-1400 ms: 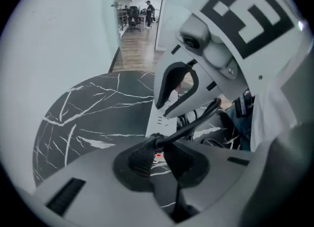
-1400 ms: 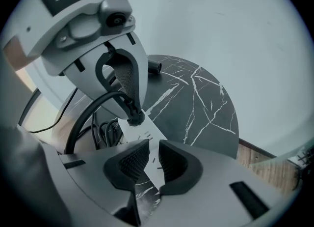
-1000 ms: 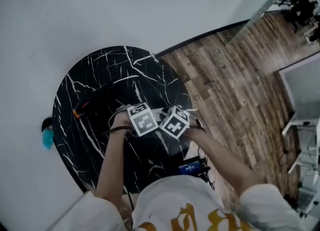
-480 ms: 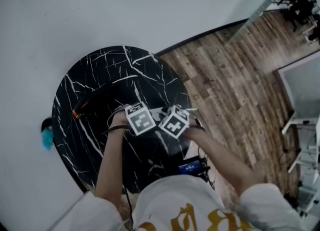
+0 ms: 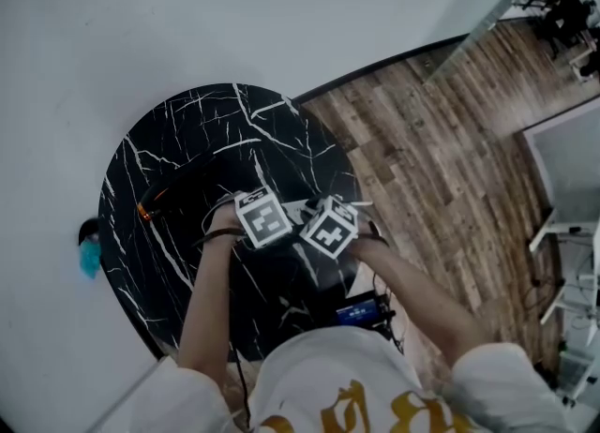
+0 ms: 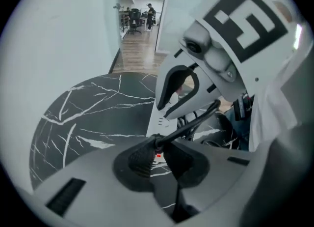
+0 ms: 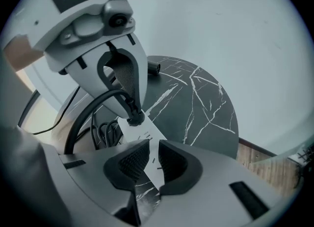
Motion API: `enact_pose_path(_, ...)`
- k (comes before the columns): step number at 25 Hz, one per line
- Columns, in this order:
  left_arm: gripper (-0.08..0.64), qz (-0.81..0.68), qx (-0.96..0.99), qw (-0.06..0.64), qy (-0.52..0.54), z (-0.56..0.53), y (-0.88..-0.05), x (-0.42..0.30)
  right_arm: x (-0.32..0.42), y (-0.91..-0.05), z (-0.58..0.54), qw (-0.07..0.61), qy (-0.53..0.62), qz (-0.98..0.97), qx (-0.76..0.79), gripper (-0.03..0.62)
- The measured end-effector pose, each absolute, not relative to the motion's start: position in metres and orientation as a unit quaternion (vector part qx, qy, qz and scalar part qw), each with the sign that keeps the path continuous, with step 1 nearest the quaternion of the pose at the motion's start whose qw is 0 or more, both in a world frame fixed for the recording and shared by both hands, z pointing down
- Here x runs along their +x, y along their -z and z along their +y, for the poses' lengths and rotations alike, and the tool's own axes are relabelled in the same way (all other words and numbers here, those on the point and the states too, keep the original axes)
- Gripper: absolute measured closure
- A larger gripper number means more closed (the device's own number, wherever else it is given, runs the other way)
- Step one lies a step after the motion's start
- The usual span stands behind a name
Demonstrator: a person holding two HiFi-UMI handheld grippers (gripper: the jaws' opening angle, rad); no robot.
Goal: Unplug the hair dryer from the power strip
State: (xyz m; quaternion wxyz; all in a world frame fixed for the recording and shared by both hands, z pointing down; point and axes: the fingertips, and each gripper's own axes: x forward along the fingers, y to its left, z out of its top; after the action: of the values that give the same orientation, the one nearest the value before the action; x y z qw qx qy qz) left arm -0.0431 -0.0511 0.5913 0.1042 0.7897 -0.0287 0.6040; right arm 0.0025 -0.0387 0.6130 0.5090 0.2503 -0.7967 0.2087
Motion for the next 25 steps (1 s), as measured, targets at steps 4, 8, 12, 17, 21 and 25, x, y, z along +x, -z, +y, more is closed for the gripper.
enact_pose_path(4,0.509,0.000,0.803,0.159,-0.574,-0.050,-0.590,-0.042,0.002,-0.613,-0.041,0.507,-0.210,-0.796,0.255,0.531)
enact_pose_path(8,0.511,-0.016,0.788,0.090,-0.608,-0.037,-0.592,-0.037,0.001,-0.614,-0.038,0.501,-0.220,-0.798,0.254,0.531)
enact_pose_path(12,0.511,-0.029,0.793,0.106,-0.600,-0.052,-0.591,-0.042,0.002,-0.612,-0.039,0.502,-0.211,-0.799,0.255,0.532)
enact_pose_path(17,0.506,0.012,0.805,0.176,-0.567,-0.047,-0.588,-0.038,0.002,-0.613,-0.040,0.505,-0.201,-0.800,0.256,0.532)
enact_pose_path(21,0.509,-0.014,0.779,0.105,-0.618,-0.034,-0.595,-0.040,0.001,-0.613,-0.041,0.502,-0.206,-0.801,0.253,0.532)
enact_pose_path(25,0.511,-0.013,0.783,0.127,-0.609,-0.041,-0.594,-0.042,0.001,-0.612,-0.040,0.503,-0.202,-0.801,0.253,0.532)
